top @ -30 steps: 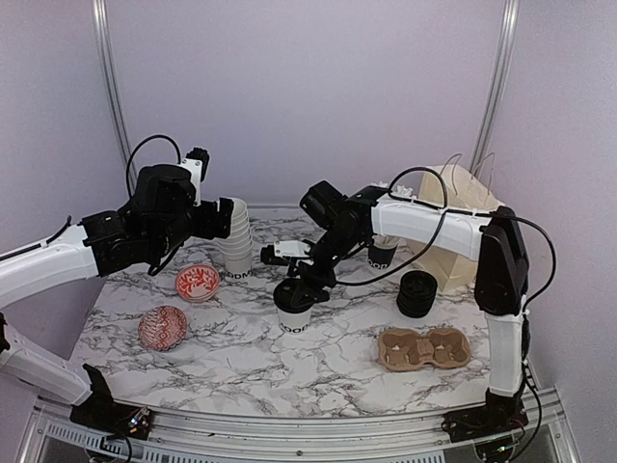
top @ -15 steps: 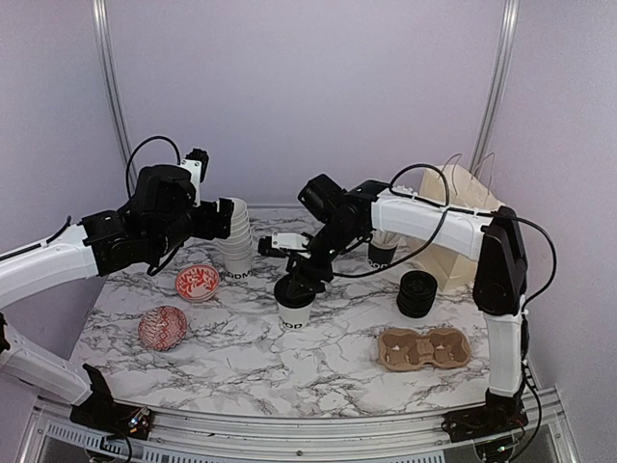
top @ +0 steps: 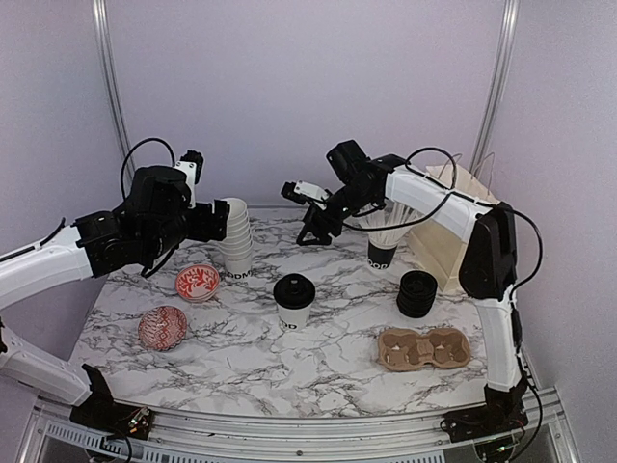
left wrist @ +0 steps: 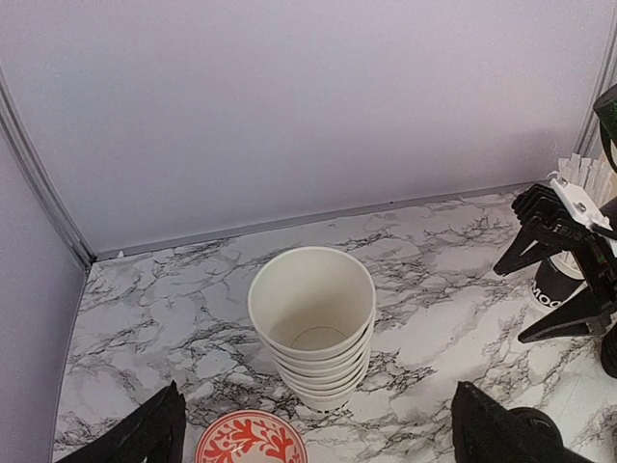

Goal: Pack the takeout coffee

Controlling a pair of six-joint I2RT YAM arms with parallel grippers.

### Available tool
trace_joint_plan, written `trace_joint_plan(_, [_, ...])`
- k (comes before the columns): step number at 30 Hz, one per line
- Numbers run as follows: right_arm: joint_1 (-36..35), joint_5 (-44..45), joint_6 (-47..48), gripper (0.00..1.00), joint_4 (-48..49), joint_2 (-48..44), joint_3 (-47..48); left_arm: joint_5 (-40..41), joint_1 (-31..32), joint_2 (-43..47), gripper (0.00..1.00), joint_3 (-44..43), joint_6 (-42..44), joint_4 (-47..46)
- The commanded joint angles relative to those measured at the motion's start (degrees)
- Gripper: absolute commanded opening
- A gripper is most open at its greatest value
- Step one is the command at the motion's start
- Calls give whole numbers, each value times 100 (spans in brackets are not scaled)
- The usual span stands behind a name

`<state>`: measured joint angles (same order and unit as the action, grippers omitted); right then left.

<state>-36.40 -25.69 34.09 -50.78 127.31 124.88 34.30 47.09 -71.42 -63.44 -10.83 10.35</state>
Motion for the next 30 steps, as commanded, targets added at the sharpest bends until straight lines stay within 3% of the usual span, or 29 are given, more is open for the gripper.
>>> trace_joint_plan(1, [-140,-634,228,78,-230,-337,27,54,-54,226,96,21,-100,248])
trace_joint_plan(8, [-667,-270,1124,98,-233,-1180,-1412,-267,-164,176,94,-84,-260,435])
trace_joint_plan(30, [-1106,168,1154,98,-538,-696,-1341,-337,-184,173,94,-20,-256,456])
